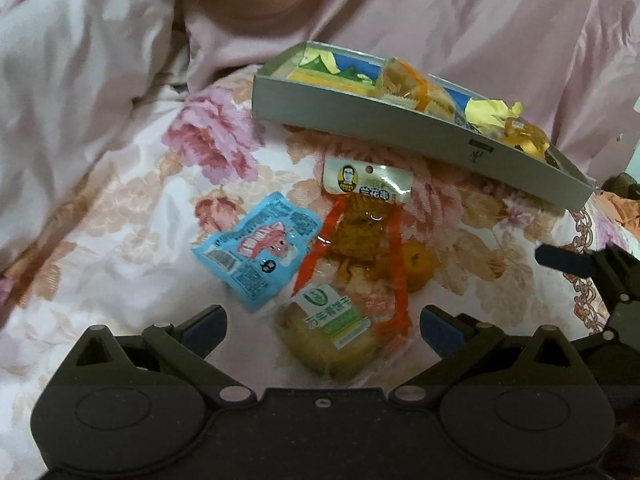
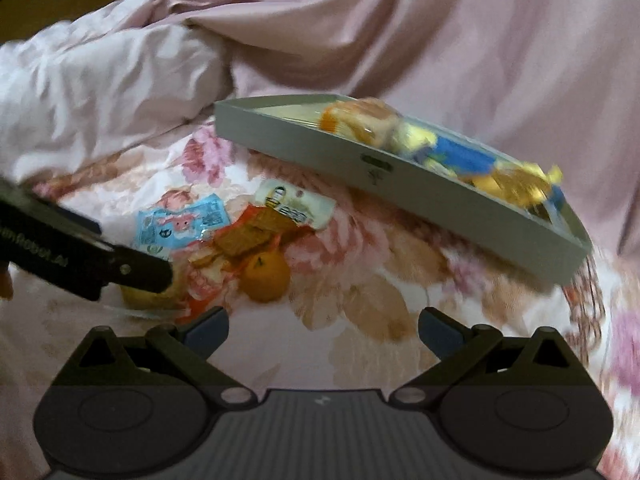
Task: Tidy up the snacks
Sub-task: 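Move the left tool toward the round wrapped cake while the right tool approaches the mandarin orange, then close the left tool on the round wrapped cake while the right tool grasps the mandarin orange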
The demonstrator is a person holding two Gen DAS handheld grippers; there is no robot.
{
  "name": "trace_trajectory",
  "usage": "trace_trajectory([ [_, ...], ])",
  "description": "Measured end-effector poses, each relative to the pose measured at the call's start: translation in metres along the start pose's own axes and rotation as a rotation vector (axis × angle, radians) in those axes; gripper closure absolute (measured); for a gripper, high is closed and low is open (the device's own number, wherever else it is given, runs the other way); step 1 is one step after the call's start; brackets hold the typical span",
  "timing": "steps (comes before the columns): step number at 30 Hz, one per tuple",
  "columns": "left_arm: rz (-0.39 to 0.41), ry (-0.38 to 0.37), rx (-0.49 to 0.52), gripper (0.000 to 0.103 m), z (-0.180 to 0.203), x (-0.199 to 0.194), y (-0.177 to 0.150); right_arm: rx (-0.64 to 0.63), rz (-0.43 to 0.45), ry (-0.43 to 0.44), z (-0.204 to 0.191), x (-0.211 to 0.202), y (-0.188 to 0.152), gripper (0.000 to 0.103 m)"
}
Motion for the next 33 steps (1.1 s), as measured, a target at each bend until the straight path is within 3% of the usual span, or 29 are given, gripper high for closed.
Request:
trace_trajectory([
  [5, -0.015, -0.007, -0.040, 0.001, -0.004, 0.008, -0.003, -0.113, 0.033, -0.003, -0.008, 0.011, -0.001, 0.000],
  [14, -0.054, 0.034, 0.020, 0.008, -0.004, 0.017, -0.004, -0.215, 0.055, 0.054, -0.019, 0.036, -0.009, 0.002],
  [24, -0.060, 0.084, -0.103, 0.021, -0.018, 0.004, -0.003, -0.262, 0.074, 0.109, -0.028, 0.040, -0.010, 0.016],
  [33, -0.032, 0.055, -0.087, 0.024, -0.014, 0.007, -0.002, -0.247, 0.078, 0.165, -0.031, 0.051, -0.007, 0.030],
])
Point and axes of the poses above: each gripper's, at about its wrist camera, not at the fingertips, and x roughly the way its jaws point, z to its right, y to its top, the point moved 1 cm from there along x, roughly the way its jaws point, and after that the axes turned 11 degrees about z, right-handed, at the moved point
